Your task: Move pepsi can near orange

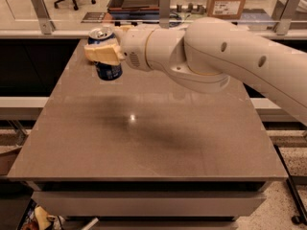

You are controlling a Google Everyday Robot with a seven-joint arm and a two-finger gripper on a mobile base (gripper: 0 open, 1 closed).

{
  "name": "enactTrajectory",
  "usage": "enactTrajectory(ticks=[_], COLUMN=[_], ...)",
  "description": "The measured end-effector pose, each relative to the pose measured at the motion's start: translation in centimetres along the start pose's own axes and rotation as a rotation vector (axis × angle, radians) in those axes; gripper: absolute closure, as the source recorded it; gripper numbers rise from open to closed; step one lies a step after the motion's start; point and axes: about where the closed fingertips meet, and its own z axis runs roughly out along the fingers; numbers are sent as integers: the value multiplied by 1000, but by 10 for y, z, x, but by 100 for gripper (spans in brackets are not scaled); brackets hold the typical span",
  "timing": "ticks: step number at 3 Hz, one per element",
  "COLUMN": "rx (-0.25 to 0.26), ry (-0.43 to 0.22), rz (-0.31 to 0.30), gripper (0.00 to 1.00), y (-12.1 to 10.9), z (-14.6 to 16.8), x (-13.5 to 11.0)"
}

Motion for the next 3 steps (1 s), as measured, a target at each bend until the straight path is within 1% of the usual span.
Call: enactTrajectory(ticks=[1, 2, 3], rx=[105, 191, 244], ry=[45, 85, 89], rz=[13, 44, 66], gripper=[100, 100, 100], y=[-32, -65, -93], z=[20, 34, 49], x=[10, 33, 48])
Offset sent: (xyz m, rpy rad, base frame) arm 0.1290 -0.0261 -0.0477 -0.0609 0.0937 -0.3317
